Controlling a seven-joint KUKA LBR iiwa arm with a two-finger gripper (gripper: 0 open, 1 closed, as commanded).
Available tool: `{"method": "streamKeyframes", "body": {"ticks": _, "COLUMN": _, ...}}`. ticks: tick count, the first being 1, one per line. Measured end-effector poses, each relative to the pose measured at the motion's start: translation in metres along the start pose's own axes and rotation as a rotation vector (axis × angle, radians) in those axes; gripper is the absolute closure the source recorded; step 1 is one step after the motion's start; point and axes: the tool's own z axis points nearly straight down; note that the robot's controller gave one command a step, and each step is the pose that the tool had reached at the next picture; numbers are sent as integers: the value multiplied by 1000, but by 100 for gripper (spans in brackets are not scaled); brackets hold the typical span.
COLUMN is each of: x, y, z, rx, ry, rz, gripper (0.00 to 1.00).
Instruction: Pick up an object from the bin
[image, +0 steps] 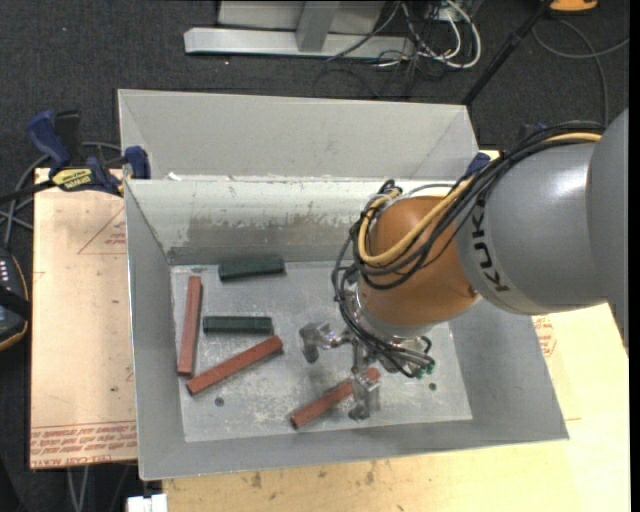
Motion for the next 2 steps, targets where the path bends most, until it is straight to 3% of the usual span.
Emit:
{"method": "streamKeyframes", "body": {"ticks": 1, "x": 16, "y": -29, "z": 44, "rx": 0, "ry": -5, "rz": -51, "gripper": 0}}
{"method": "streamKeyframes", "body": {"ticks": 2, "x": 14, "y": -28, "z": 41, "rx": 1, "ry": -11, "rz": -55, "gripper": 100}}
